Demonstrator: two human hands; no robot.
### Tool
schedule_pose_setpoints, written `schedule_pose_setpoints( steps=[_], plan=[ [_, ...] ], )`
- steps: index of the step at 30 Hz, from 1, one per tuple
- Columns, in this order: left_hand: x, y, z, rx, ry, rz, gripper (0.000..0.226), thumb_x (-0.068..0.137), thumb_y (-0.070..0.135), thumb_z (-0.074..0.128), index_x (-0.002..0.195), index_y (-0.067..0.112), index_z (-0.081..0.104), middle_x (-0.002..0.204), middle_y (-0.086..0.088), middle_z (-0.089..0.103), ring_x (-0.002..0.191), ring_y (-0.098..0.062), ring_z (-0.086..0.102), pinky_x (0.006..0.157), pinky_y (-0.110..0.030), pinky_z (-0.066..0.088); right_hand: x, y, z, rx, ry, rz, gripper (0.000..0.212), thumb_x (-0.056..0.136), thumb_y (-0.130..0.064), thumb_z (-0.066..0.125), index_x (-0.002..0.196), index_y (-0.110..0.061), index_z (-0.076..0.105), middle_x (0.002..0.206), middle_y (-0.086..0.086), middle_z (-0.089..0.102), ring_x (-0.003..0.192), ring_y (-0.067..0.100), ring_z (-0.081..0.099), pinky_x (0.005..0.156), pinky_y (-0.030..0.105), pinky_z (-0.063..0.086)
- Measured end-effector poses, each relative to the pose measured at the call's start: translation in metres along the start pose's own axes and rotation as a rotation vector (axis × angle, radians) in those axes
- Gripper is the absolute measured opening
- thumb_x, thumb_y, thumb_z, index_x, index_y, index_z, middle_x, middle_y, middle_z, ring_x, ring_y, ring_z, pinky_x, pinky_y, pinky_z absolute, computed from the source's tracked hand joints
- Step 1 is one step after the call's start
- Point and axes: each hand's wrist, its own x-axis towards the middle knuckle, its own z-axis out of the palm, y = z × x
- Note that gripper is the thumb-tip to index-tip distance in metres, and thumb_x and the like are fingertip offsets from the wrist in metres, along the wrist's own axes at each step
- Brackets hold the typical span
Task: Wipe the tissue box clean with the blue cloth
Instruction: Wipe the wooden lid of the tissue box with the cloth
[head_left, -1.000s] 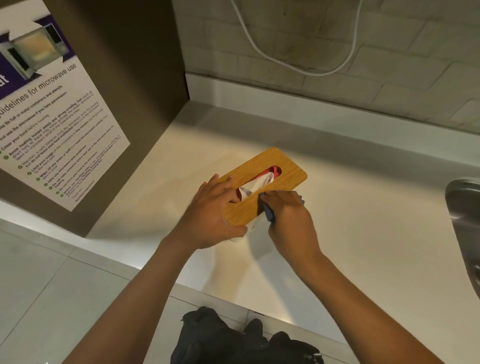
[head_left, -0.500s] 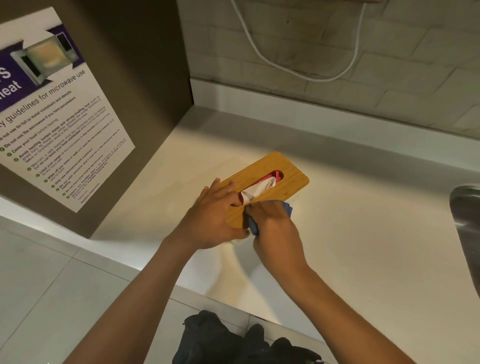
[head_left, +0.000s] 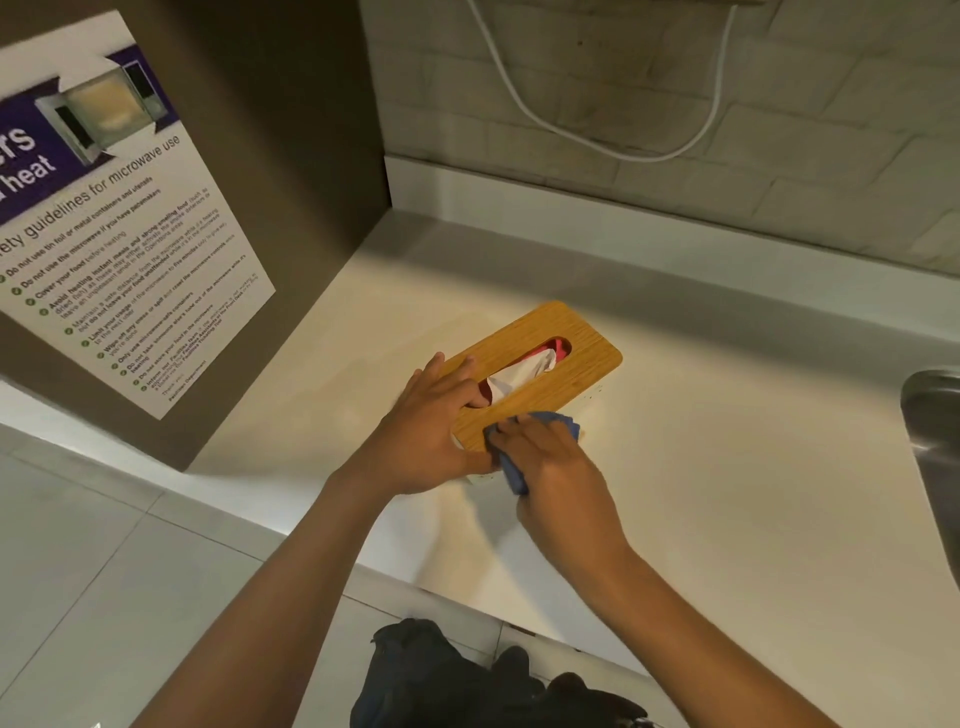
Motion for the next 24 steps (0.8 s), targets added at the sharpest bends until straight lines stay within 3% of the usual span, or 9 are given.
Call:
schedule_pose_setpoints(
  steps=[2,4,7,10,13,16,20,23,24],
  plan=[
    [-0.001,0.003,-0.002,0.02,-0.023,-0.034,0.061,0.072,0.057,0.082,0.119,0.028,0.057,0.168,0.01,0.014,0.156,-0.018,-0.005,0.123,-0.046,0.014,0.005,0.011,-0.009,-0.019,0.036,0.042,0.044,0.075,0.008,0.063,0.114,-0.013,0.068,0.116,0.005,0.064,0.11,0.026,0.054,0.092,0.034,0.045],
    [-0.001,0.005,-0.003,0.047,-0.045,-0.051,0.062,0.074,0.056,0.082,0.123,0.03,0.056,0.168,0.013,0.011,0.155,-0.015,-0.005,0.123,-0.046,0.016,0.024,0.019,-0.007,-0.041,0.11,0.078,0.027,0.076,0.008,0.066,0.092,-0.014,0.071,0.093,0.004,0.067,0.091,0.027,0.06,0.08,0.034,0.051],
    [-0.002,0.005,-0.003,0.013,-0.024,-0.032,0.061,0.073,0.051,0.084,0.124,0.028,0.057,0.168,0.011,0.015,0.155,-0.015,-0.003,0.123,-0.045,0.018,0.036,0.004,0.006,-0.06,0.07,0.074,0.027,0.064,0.014,0.065,0.074,-0.011,0.066,0.076,0.005,0.063,0.076,0.024,0.056,0.067,0.032,0.046],
    [-0.002,0.002,-0.002,-0.002,-0.021,-0.012,0.057,0.074,0.043,0.086,0.121,0.025,0.058,0.168,0.009,0.016,0.156,-0.018,-0.002,0.122,-0.048,0.019,0.019,-0.006,0.014,0.018,0.016,-0.034,0.024,0.062,0.015,0.065,0.081,0.001,0.07,0.083,0.014,0.068,0.079,0.031,0.064,0.073,0.023,0.043],
    [-0.001,0.002,-0.003,0.018,-0.035,-0.039,0.059,0.073,0.053,0.083,0.12,0.029,0.056,0.168,0.012,0.013,0.155,-0.015,-0.005,0.122,-0.046,0.02,0.013,0.013,0.001,0.073,0.086,-0.056,0.014,0.077,0.008,0.064,0.087,0.002,0.072,0.087,0.014,0.07,0.083,0.026,0.064,0.083,0.013,0.039],
    [-0.001,0.004,-0.004,0.046,-0.062,-0.058,0.061,0.072,0.059,0.081,0.119,0.032,0.054,0.168,0.015,0.011,0.155,-0.014,-0.006,0.122,-0.048,0.02,0.027,0.031,-0.01,-0.061,0.13,0.093,0.016,0.086,0.0,0.062,0.088,-0.012,0.071,0.09,0.005,0.068,0.088,0.023,0.06,0.083,0.026,0.045],
    [0.0,0.005,-0.006,0.031,-0.045,-0.051,0.062,0.069,0.055,0.085,0.119,0.031,0.057,0.167,0.013,0.016,0.156,-0.015,-0.002,0.119,-0.048,0.026,0.026,0.009,0.008,-0.038,0.05,0.057,0.034,0.062,0.019,0.065,0.081,-0.009,0.068,0.084,0.007,0.067,0.082,0.028,0.062,0.074,0.034,0.053],
    [-0.001,0.001,-0.007,0.026,-0.043,-0.051,0.064,0.068,0.055,0.086,0.12,0.035,0.055,0.167,0.016,0.015,0.155,-0.01,-0.002,0.118,-0.045,0.03,0.005,0.0,0.013,0.077,0.0,-0.038,0.033,0.068,0.014,0.069,0.097,0.002,0.072,0.098,0.015,0.07,0.09,0.033,0.067,0.095,0.013,0.041],
    [-0.001,0.0,-0.008,0.024,-0.046,-0.056,0.067,0.066,0.06,0.085,0.121,0.039,0.052,0.166,0.019,0.014,0.154,-0.008,-0.003,0.118,-0.044,0.03,0.003,0.002,0.005,0.059,0.028,-0.035,0.028,0.074,0.009,0.07,0.099,-0.002,0.073,0.099,0.012,0.071,0.092,0.029,0.066,0.095,0.01,0.036]
  ],
)
